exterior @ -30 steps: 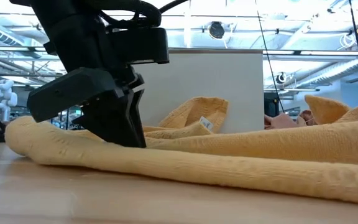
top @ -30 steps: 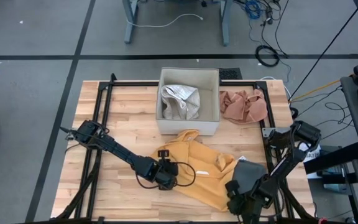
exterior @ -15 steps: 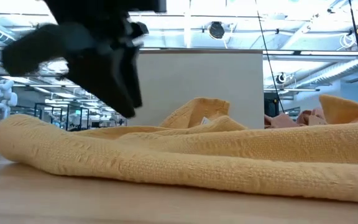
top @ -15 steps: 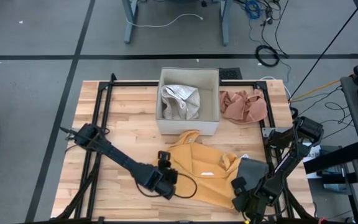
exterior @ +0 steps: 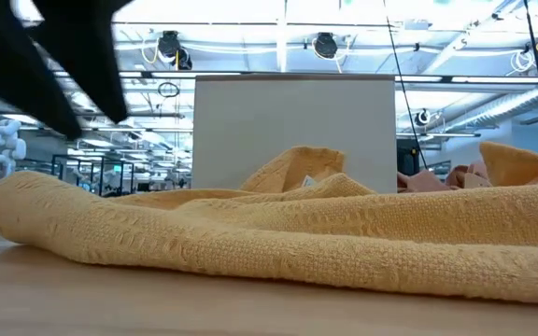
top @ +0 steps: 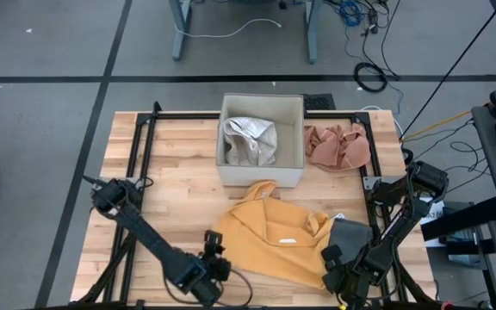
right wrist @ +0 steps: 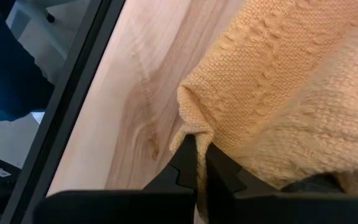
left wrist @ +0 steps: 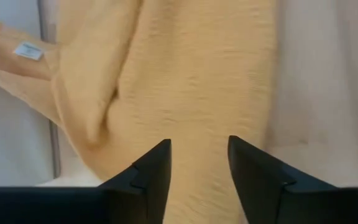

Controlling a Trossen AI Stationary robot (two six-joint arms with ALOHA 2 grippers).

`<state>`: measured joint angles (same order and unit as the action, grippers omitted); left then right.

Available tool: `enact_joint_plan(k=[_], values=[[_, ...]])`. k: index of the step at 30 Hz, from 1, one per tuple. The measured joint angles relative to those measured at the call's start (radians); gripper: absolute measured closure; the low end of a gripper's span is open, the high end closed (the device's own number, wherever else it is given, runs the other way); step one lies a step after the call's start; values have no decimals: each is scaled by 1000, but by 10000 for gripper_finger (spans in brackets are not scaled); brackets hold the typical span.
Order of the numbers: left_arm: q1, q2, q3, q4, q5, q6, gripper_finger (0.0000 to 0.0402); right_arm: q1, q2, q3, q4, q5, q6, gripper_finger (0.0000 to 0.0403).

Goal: Fold towel
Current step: Fold the yellow towel

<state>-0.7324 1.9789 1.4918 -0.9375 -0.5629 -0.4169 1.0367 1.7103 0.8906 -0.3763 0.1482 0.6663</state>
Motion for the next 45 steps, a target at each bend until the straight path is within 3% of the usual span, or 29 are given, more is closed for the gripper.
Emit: enact_joint_plan(k=[6,9,14,20,30,37,45], values=[[-37,3,-10,-96,10,-136,177,0,0,0,2,3,3,401],[-41,5,-59,-108,72,-180,161,0,-1,0,4,4,6,401],[-42,5,-146,-26,142,-180,157,0,-1,1,4,6,11,401],[-28,6,-199,-18,98,-204,162,0,-1,1,5,8,18,401],[-17,5,-217,106,79,-99,250,0,-1,1,6,12,37,401],[-17,5,-217,98,56,-97,304,0,-1,1,9,13,37,401],[-17,5,-217,67,77,-83,393,0,-1,1,83,61,3,401]])
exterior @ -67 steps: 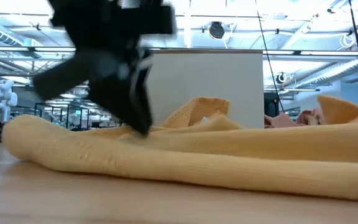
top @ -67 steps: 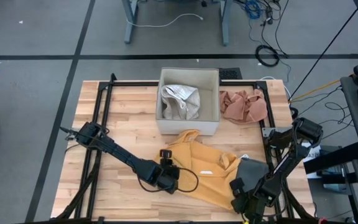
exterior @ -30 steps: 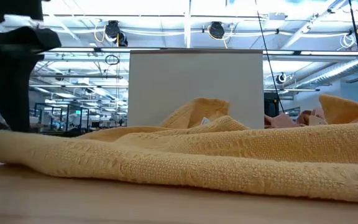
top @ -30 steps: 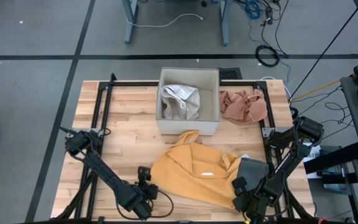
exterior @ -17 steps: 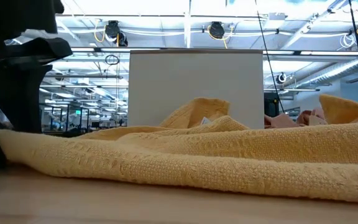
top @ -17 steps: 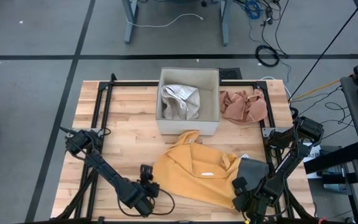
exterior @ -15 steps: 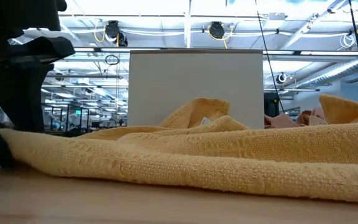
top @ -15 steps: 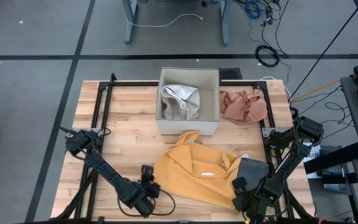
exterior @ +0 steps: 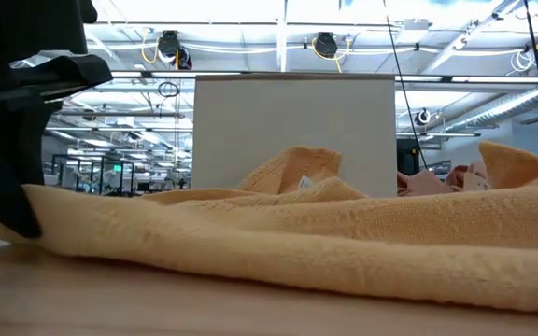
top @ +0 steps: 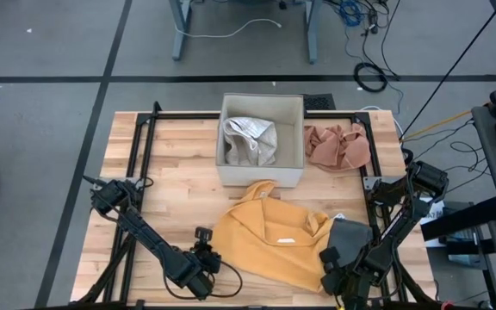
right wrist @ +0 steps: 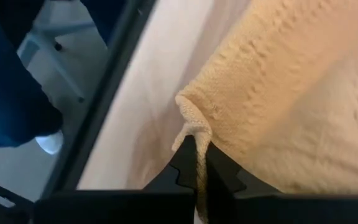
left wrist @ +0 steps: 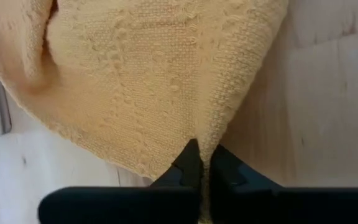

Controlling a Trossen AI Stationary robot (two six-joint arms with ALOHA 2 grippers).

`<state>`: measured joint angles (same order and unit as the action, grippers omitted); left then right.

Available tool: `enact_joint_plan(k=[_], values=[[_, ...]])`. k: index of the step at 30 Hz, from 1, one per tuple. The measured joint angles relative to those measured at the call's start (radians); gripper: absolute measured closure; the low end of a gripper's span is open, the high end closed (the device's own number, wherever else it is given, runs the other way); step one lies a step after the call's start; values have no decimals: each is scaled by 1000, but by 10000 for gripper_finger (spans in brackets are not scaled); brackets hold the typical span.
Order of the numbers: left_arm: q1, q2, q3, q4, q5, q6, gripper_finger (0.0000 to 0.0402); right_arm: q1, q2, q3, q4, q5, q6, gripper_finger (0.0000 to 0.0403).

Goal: Fold towel
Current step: Fold the yellow towel

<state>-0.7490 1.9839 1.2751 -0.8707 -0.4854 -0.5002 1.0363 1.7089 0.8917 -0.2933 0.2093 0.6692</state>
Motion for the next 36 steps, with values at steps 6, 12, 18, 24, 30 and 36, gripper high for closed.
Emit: enact_joint_plan(k=[6,12,18,24,30,36], values=[[0,-2,77,-125,-55,14,398,-1,-33,0,90,10,-69,401],[-22,-3,317,-400,-310,17,399,10,-185,0,144,152,-210,401],[-39,-4,594,-681,-573,0,400,28,-394,0,214,244,-484,401],[-60,-54,824,-696,-856,102,400,34,-589,0,247,244,-690,401],[-101,-143,955,-699,-1087,129,401,66,-727,1,291,237,-905,401],[-56,-216,964,-701,-940,77,401,72,-811,1,289,310,-1034,401]])
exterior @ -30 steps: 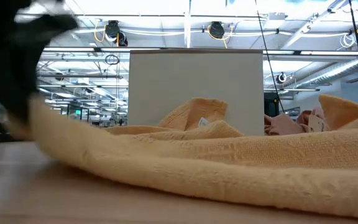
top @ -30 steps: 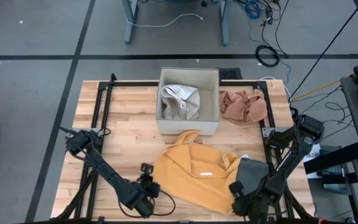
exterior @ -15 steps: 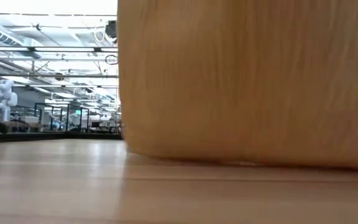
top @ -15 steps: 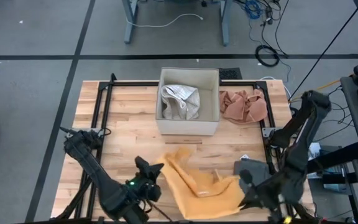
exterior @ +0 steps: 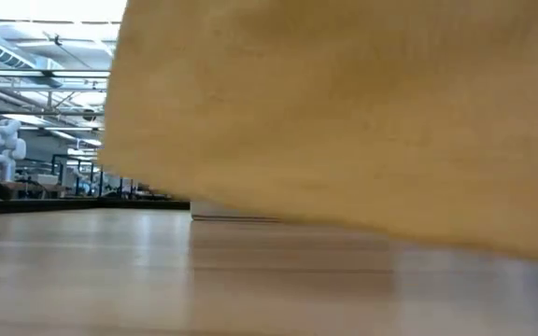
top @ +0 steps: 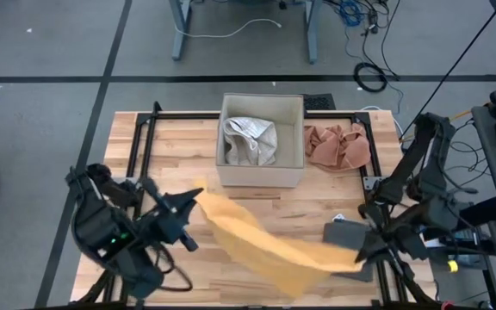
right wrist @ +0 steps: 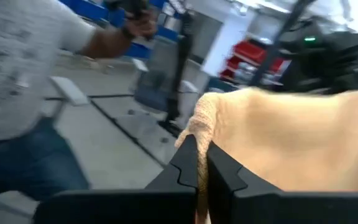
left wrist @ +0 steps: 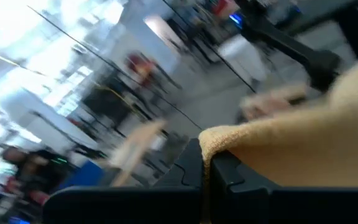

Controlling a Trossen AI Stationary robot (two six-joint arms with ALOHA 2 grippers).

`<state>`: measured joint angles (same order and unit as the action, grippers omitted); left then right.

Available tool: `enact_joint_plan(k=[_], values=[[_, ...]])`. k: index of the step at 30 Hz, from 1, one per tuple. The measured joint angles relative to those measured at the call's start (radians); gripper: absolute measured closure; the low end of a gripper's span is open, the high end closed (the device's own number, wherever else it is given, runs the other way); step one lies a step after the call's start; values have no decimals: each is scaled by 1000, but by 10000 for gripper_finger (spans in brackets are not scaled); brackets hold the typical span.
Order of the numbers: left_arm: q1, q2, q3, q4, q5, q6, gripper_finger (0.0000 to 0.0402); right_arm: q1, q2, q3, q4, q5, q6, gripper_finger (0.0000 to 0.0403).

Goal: Fold towel
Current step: Fold the yellow towel

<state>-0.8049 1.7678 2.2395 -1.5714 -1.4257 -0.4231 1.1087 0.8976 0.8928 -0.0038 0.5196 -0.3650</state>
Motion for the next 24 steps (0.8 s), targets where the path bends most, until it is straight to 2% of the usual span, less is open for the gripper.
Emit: enact_joint_plan(k=[2,4,8,11,14,15,18,21,24], values=[[34,0,-1,0,84,-13,401,-3,-17,0,-9,72,-32,401],[62,1,-4,1,124,-12,401,-3,-34,0,-23,154,-63,401],[133,1,-32,0,124,34,401,-3,-79,0,-50,289,-130,401],[176,4,-42,0,30,63,401,-3,-128,0,-51,322,-197,401],[186,1,-42,1,-120,69,401,-3,-167,0,-28,324,-266,401],[183,-3,-42,1,-142,68,401,-3,-177,0,-15,322,-289,401],[165,-14,-42,2,-143,55,401,3,-200,0,-16,300,-321,401],[119,-15,-42,2,-141,35,401,10,-212,0,-51,224,-296,401],[65,-14,-42,2,-58,37,401,13,-212,0,-117,132,-231,401]])
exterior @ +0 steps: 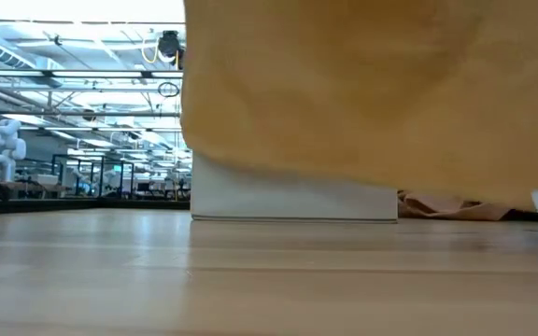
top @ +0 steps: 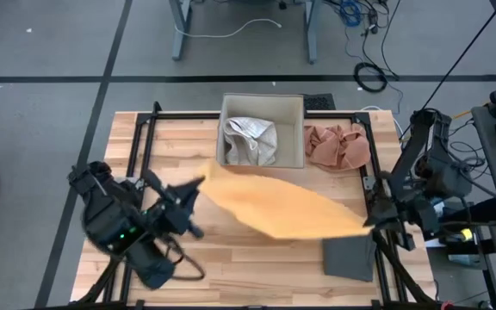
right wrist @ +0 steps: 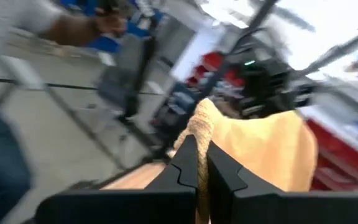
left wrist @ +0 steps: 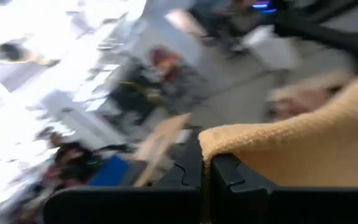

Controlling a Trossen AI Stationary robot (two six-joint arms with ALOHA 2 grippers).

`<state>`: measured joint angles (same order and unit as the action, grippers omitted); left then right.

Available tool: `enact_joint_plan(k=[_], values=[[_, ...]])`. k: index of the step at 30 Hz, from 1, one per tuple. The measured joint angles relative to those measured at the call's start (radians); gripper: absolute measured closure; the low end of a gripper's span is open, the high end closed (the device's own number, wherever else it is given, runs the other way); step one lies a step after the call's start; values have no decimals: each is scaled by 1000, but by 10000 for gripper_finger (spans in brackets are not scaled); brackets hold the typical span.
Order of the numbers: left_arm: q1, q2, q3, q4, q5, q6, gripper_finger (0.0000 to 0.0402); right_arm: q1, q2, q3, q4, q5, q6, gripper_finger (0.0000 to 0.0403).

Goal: Fold towel
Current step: Fold the yellow towel

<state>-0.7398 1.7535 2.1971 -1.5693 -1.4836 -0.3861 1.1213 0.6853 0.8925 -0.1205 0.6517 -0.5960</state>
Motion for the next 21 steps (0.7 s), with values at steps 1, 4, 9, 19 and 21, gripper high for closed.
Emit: enact_joint_plan(k=[1,4,9,19,21], values=[[-10,0,0,-1,57,0,401,0,0,0,-29,-28,37,401],[-29,-1,0,-1,305,-22,401,-1,8,0,-127,-104,196,401],[-36,-1,-77,0,682,-139,401,-2,72,-11,-274,-136,471,401],[-28,1,-441,100,933,-274,399,-3,250,-148,-63,-239,681,400],[-27,1,-505,174,951,-282,398,-2,298,-163,-11,-240,712,396]])
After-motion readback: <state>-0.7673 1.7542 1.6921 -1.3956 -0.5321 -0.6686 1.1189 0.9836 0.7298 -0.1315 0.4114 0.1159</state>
